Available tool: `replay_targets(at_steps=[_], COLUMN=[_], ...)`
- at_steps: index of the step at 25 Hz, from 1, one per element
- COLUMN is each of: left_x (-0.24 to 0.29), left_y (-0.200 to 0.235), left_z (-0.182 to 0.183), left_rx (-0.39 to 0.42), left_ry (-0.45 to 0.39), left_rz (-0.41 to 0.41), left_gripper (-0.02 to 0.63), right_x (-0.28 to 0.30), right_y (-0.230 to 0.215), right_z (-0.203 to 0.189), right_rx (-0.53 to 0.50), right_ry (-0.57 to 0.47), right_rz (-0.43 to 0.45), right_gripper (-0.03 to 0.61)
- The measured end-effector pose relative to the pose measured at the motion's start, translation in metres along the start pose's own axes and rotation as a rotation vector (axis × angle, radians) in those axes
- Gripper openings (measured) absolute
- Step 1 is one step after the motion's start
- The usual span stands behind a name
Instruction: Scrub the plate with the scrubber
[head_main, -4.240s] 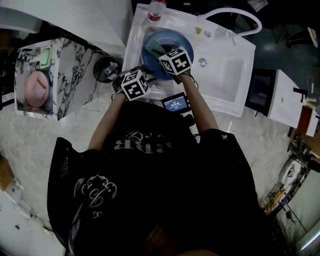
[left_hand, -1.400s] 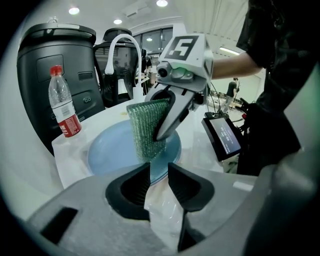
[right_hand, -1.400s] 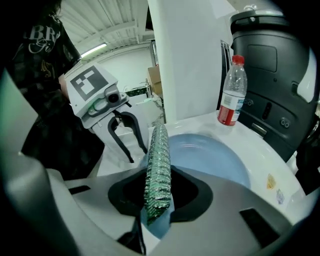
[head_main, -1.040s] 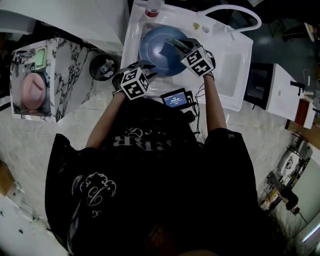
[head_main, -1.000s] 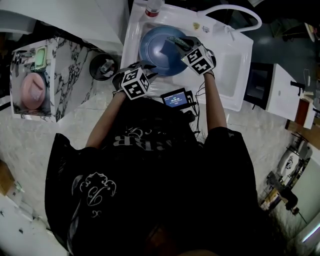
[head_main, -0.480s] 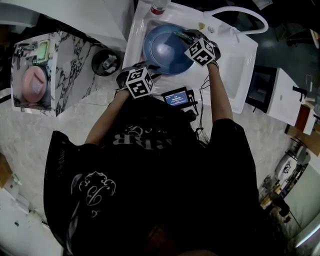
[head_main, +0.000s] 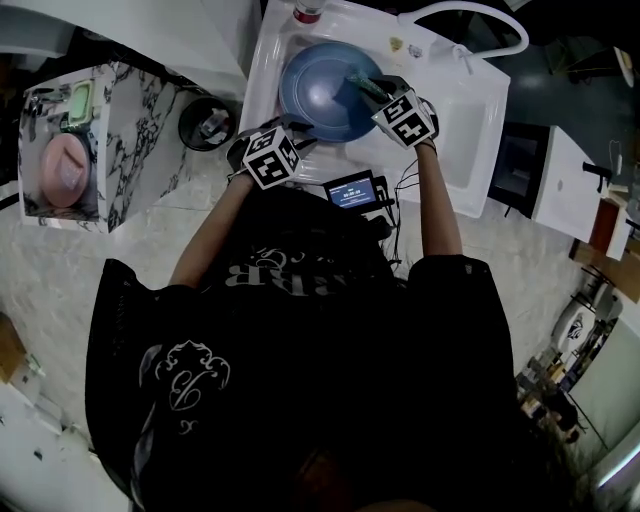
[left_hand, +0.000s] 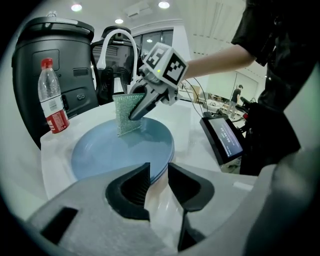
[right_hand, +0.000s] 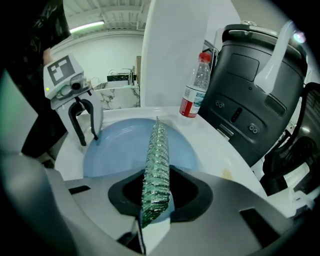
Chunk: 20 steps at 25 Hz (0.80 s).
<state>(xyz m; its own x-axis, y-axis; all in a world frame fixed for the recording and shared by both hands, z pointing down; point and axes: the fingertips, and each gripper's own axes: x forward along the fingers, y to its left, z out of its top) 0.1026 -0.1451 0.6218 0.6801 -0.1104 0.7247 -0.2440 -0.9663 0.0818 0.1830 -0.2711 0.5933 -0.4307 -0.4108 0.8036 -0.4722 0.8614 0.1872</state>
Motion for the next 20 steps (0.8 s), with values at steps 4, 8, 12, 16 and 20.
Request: replay_targets(at_steps=[4, 8, 12, 16, 20], left_x=[0.0, 0.0, -0.006, -0.02, -0.037], left_y=[0.001, 0.002, 0.0, 0.006, 0.013], left_z=[0.001, 0.001, 0.002, 0.005, 0.007], left_rx=[-0.014, -0.022, -0.034, -0.066, -0.099], left_ry=[-0.005, -0.004, -0.003, -0.036, -0.068], left_rz=[0.013, 0.03, 0.048, 0.087, 0.138], left_gripper=[0.106, 0.106, 0.13, 0.135, 0.135], right_x=[-0.015, -0.021, -0.023, -0.021, -0.018], right_y=[0.028, 0.056, 0.085, 0.111, 0.125], right_z=[-0.007, -0.004, 0.007, 0.02, 0.03], right_rx=[0.037, 0.048, 0.036, 0.011, -0.017], right_ry=[-0.01, -0.01, -0.01, -0.028, -0.033], right_rz=[0.035, 0.078, 0.123, 0.157, 0.163], right_gripper=[0.09, 0.091, 0.089, 0.091, 0.091])
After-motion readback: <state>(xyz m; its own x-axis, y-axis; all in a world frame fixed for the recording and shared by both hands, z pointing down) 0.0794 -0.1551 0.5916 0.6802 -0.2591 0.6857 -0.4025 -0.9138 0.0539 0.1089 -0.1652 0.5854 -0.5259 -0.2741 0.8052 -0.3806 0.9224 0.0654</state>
